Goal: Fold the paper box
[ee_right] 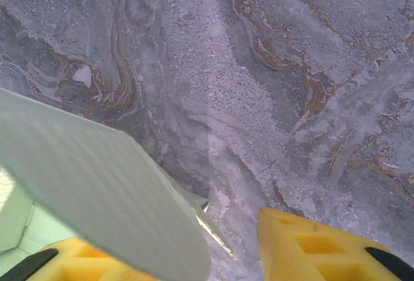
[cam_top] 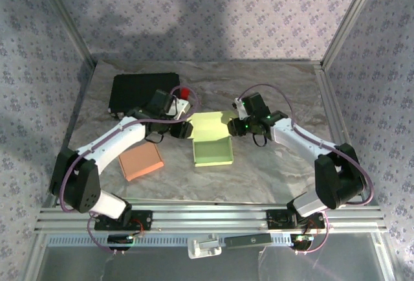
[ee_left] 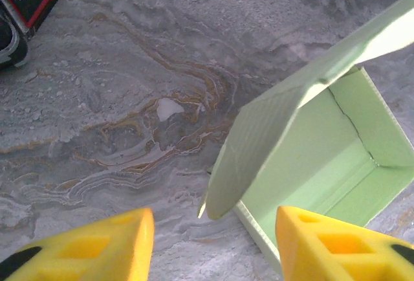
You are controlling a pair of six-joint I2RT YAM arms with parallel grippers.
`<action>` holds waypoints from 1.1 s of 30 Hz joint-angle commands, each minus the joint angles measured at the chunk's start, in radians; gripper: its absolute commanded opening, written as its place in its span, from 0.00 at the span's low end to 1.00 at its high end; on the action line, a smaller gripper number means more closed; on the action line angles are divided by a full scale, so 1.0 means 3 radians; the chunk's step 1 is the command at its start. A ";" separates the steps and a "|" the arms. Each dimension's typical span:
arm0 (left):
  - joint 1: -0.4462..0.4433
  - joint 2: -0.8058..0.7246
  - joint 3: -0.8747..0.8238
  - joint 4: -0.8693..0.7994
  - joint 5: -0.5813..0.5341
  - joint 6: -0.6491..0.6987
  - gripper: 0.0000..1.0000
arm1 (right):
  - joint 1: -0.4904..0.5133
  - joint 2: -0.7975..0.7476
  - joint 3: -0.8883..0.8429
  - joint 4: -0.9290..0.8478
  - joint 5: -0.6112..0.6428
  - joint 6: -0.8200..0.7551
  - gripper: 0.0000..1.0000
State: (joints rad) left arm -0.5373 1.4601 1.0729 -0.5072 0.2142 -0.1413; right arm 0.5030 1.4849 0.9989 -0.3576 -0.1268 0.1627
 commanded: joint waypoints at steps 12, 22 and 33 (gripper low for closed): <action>-0.0128 0.0062 0.0039 0.0262 -0.0303 -0.0261 0.31 | 0.0154 -0.0038 0.0039 0.0026 0.0238 0.0073 0.28; -0.0167 0.0037 -0.0021 0.0355 -0.0494 -0.0495 0.14 | 0.0305 -0.0112 0.0021 0.0052 0.0521 0.0248 0.20; -0.0246 0.0020 -0.0063 0.0462 -0.0663 -0.0775 0.08 | 0.0389 -0.0110 0.0060 -0.0060 0.0827 0.0503 0.15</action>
State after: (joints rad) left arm -0.6037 1.4761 1.0702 -0.4023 0.0505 -0.3252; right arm 0.6140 1.4769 0.9997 -0.3401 0.0582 0.2687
